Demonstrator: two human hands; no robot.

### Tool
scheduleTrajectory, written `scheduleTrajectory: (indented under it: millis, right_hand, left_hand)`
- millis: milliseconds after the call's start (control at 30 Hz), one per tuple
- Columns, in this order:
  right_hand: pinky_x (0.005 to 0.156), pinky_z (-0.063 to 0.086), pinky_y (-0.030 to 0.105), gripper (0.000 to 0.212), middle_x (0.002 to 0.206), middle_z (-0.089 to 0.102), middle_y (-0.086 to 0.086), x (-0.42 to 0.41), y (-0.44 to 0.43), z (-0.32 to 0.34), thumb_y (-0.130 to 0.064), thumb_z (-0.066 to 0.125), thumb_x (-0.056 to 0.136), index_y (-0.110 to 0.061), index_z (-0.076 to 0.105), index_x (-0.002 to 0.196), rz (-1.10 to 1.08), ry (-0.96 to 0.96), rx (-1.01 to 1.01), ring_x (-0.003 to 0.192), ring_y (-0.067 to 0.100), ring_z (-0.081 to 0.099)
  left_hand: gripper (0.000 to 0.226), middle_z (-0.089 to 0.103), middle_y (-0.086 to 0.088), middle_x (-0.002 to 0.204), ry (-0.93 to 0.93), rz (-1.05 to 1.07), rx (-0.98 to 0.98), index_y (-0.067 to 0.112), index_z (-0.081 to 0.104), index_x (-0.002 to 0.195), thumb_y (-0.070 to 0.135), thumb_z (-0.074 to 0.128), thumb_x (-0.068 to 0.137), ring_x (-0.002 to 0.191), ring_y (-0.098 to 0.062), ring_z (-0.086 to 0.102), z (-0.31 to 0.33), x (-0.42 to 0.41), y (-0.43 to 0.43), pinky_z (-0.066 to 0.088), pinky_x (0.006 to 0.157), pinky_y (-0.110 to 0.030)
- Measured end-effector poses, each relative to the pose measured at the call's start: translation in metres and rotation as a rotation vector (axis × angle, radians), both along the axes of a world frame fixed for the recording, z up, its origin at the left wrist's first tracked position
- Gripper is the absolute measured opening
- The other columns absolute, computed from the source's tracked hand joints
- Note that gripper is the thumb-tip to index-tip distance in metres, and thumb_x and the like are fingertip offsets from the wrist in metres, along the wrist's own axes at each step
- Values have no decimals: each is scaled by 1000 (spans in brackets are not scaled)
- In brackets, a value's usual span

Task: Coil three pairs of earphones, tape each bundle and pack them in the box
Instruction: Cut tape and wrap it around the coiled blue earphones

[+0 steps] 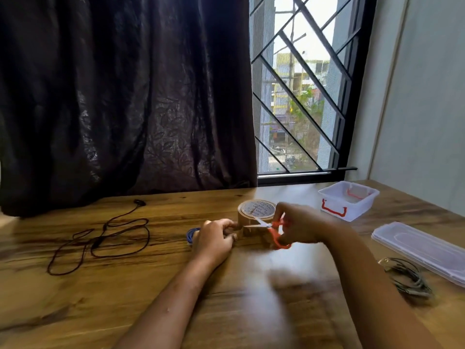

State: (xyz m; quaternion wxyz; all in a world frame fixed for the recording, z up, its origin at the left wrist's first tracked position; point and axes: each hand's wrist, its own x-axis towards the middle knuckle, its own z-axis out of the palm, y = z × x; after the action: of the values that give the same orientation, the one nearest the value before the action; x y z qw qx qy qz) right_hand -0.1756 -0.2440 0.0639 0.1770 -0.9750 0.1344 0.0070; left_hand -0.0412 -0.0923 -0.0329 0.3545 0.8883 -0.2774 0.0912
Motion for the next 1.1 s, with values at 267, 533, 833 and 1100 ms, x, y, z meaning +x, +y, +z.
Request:
scheduleTrajectory:
  millis: [267, 533, 833, 1100]
  right_hand:
    - [68, 44, 33, 37, 117, 63, 4, 28, 43, 33, 0, 56, 87, -18, 60, 119, 162, -162, -690, 108, 27, 60]
    - [70, 41, 31, 28, 122, 62, 8, 51, 57, 22, -6, 53, 92, -10, 63, 118, 227, -55, -787, 115, 28, 57]
    - [70, 40, 31, 29, 123, 62, 1, 74, 64, 17, -8, 51, 95, -15, 62, 120, 185, -96, -915, 115, 24, 59]
    - [69, 36, 27, 23, 121, 63, -2, 76, 70, 21, -24, 53, 96, -19, 63, 116, 221, -89, -1051, 112, 20, 60]
  left_hand:
    - [1, 66, 12, 80, -21, 1, 8, 31, 66, 81, 31, 65, 82, 98, -15, 57, 6, -6, 3, 48, 84, -36]
    - [2, 56, 16, 72, -2, -16, -6, 31, 66, 78, 31, 65, 81, 94, -17, 59, 9, -9, 4, 48, 86, -37]
    - [14, 63, 11, 83, 28, -25, -33, 36, 58, 71, 33, 63, 84, 101, -16, 52, 8, -9, 3, 44, 89, -38]
    - [9, 65, 9, 86, -10, -28, -21, 30, 62, 81, 34, 59, 88, 95, -16, 51, 6, -7, 1, 44, 83, -38]
